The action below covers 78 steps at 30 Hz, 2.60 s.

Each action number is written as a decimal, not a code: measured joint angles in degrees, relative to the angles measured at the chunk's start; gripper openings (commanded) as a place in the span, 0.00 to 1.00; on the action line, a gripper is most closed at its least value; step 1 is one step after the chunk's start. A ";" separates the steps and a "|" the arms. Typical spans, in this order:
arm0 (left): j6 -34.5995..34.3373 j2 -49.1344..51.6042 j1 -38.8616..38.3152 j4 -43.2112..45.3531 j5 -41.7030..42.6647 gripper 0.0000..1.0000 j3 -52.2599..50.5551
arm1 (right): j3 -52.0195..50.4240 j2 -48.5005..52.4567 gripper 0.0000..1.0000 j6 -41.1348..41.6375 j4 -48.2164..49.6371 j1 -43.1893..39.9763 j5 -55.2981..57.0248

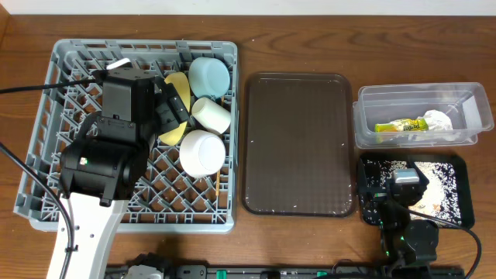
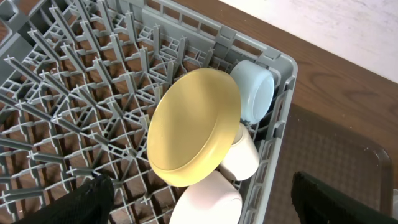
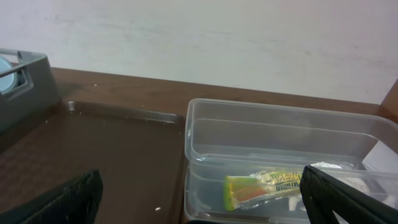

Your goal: Sort waste into correct bins and load items into the dishwasher rack

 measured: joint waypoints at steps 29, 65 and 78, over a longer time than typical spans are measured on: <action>0.00 -11.58 0.00 -0.04 0.00 0.92 -1.11 | 0.00 0.00 0.99 -0.02 -0.02 -1.95 -0.24; 0.26 -66.53 13.55 31.54 0.55 0.92 -48.96 | 0.00 0.02 0.99 -0.02 -0.02 -1.95 -0.26; 0.26 -66.64 15.76 64.15 4.33 0.92 -69.90 | 0.00 0.02 0.99 -0.02 -0.02 -1.95 -0.26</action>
